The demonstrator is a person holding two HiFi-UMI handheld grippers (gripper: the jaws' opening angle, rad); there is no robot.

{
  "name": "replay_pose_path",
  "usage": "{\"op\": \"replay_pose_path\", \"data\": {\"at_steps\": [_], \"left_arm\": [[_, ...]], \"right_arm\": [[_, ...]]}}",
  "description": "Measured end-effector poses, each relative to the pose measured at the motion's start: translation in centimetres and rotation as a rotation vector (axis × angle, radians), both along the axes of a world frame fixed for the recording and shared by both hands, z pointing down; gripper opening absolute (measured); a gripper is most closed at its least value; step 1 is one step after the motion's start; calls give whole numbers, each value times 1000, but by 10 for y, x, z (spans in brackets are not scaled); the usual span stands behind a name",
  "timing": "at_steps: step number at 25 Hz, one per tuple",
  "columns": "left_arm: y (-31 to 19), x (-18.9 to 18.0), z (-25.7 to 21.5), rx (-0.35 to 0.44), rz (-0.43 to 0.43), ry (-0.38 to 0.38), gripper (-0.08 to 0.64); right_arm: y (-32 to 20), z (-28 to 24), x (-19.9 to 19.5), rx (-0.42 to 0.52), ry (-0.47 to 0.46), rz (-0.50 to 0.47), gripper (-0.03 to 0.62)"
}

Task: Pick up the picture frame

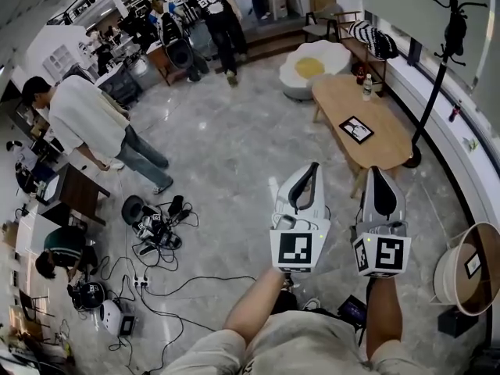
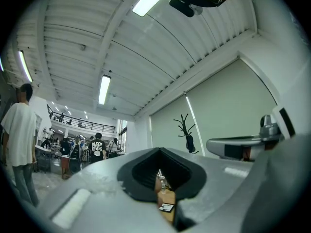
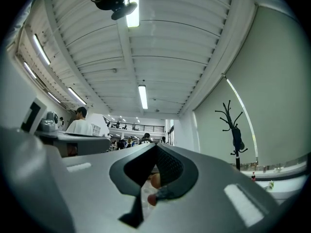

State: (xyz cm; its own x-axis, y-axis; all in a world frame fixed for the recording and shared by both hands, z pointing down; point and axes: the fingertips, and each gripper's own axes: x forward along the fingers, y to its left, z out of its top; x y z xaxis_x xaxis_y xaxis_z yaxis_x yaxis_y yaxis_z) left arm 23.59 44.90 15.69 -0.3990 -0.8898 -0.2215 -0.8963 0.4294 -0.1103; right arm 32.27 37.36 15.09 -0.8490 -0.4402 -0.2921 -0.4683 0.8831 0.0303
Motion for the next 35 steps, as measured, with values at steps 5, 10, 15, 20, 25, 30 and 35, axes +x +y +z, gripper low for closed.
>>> {"op": "replay_pose_path", "data": {"at_steps": [5, 10, 15, 20, 25, 30, 35], "left_arm": [[-20, 7, -4, 9, 16, 12, 5], [-31, 6, -4, 11, 29, 2, 5], [-48, -4, -3, 24, 45, 27, 5], [-65, -29, -5, 29, 67, 28, 5], [-90, -62, -5, 28, 85, 11, 5], [-117, -111, -7, 25, 101, 8, 5], [-148, -162, -9, 12, 113, -11, 5]], "right_arm": [[-16, -3, 8, 8, -9, 19, 2], [-27, -1, 10, 20, -3, 32, 2], [-41, -1, 1, 28, 11, 47, 2], [-57, -2, -25, 28, 18, 64, 2], [-83, 1, -54, 20, 18, 93, 2], [-108, 4, -102, 12, 24, 114, 2], [-138, 1, -152, 9, 34, 136, 2]]}}
